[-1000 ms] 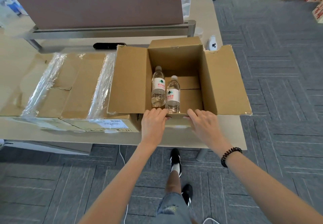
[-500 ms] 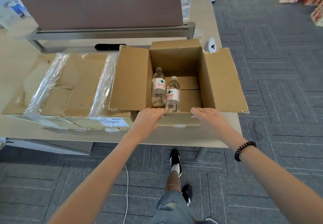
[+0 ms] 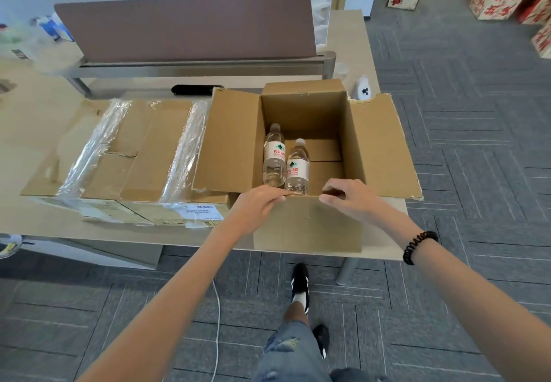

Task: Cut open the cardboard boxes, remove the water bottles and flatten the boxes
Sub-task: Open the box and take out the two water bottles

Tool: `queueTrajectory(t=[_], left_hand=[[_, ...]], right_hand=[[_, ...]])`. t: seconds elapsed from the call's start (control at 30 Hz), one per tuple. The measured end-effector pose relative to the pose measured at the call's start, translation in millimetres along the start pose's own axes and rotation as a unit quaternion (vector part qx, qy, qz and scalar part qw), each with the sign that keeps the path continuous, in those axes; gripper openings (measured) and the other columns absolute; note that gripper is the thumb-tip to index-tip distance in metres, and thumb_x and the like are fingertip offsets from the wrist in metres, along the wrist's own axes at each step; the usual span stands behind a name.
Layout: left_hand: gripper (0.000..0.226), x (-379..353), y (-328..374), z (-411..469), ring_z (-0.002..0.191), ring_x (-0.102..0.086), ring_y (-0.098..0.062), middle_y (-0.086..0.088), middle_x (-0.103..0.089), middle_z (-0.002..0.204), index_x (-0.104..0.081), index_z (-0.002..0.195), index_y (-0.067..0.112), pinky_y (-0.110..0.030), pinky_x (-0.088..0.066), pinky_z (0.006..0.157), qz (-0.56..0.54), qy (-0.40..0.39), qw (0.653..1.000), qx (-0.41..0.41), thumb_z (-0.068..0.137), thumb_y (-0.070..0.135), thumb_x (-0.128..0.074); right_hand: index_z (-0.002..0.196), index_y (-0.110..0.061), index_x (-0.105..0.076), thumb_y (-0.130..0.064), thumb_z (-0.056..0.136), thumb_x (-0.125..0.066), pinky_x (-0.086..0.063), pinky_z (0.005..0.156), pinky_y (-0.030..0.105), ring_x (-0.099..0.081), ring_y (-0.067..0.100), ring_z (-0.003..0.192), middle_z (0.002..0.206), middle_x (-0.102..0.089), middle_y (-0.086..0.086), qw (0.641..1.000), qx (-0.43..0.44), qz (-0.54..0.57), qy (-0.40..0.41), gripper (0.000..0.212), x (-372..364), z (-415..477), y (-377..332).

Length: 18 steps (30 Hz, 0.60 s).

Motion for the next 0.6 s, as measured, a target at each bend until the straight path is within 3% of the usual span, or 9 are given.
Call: queueTrajectory(t=[0.13,0.27,0.37,0.47,0.53,0.6], left_hand=[[0.033,7,0,5,0.116,-0.055,-0.010,0.001,-0.062,0.128,-0.058,0.133,0.023,-0.028,-0.043,0.099,0.004,0.013,1.000,-0.001,0.104,0.022,-0.043],[0.033,17,-9,14,0.111,-0.059,-0.011,-0.001,-0.066,0.121,-0.064,0.124,0.018,-0.033,-0.051,0.096,-0.003,0.095,0.995,-0.017,0.099,0.022,-0.043],[0.034,26,-18,27,0.118,-0.055,-0.014,0.000,-0.066,0.121,-0.067,0.119,0.017,-0.036,-0.041,0.104,0.026,0.123,0.992,-0.024,0.095,0.021,-0.043],[0.033,33,-28,41,0.124,-0.050,-0.017,0.001,-0.065,0.126,-0.069,0.117,0.017,-0.029,-0.025,0.107,0.060,0.138,0.989,-0.014,0.095,0.021,-0.044],[0.028,35,-35,49,0.127,-0.047,-0.017,0.002,-0.063,0.128,-0.070,0.114,0.019,-0.027,-0.021,0.107,0.074,0.143,0.987,-0.004,0.097,0.019,-0.048],[0.023,37,-45,56,0.129,-0.045,-0.017,0.003,-0.062,0.131,-0.071,0.112,0.020,-0.030,-0.022,0.109,0.075,0.145,0.987,-0.001,0.097,0.015,-0.054]], right_hand=[[0.103,-0.022,-0.063,-0.032,0.097,-0.054,-0.048,0.090,0.033,-0.057,0.010,0.100,0.101,-0.063,-0.009,0.997,-0.025,0.065,0.019,0.015,2,17,2],[0.105,-0.020,-0.064,-0.025,0.097,-0.054,-0.046,0.086,0.030,-0.058,0.014,0.100,0.101,-0.064,-0.005,0.994,-0.061,0.085,0.030,0.014,2,36,4],[0.110,-0.015,-0.064,-0.022,0.098,-0.053,-0.044,0.084,0.028,-0.057,0.016,0.100,0.103,-0.063,-0.001,0.991,-0.092,0.095,0.035,0.017,-1,54,5],[0.108,-0.015,-0.060,-0.019,0.098,-0.054,-0.052,0.085,0.034,-0.060,0.021,0.100,0.106,-0.064,0.004,0.981,-0.141,0.130,0.040,0.013,-6,72,8],[0.106,-0.014,-0.057,-0.020,0.096,-0.055,-0.054,0.085,0.037,-0.062,0.023,0.095,0.106,-0.066,0.009,0.972,-0.175,0.153,0.034,0.011,-10,84,8],[0.114,-0.010,-0.052,-0.023,0.095,-0.059,-0.055,0.082,0.037,-0.063,0.023,0.092,0.106,-0.064,0.010,0.962,-0.210,0.173,0.022,0.024,-13,99,6]])
Point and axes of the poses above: each hand's wrist, its own z-axis towards the middle knuckle, its own x-axis out of the back of the hand, y = z × x, the point moved 1 cm from there along z, towards the middle knuckle
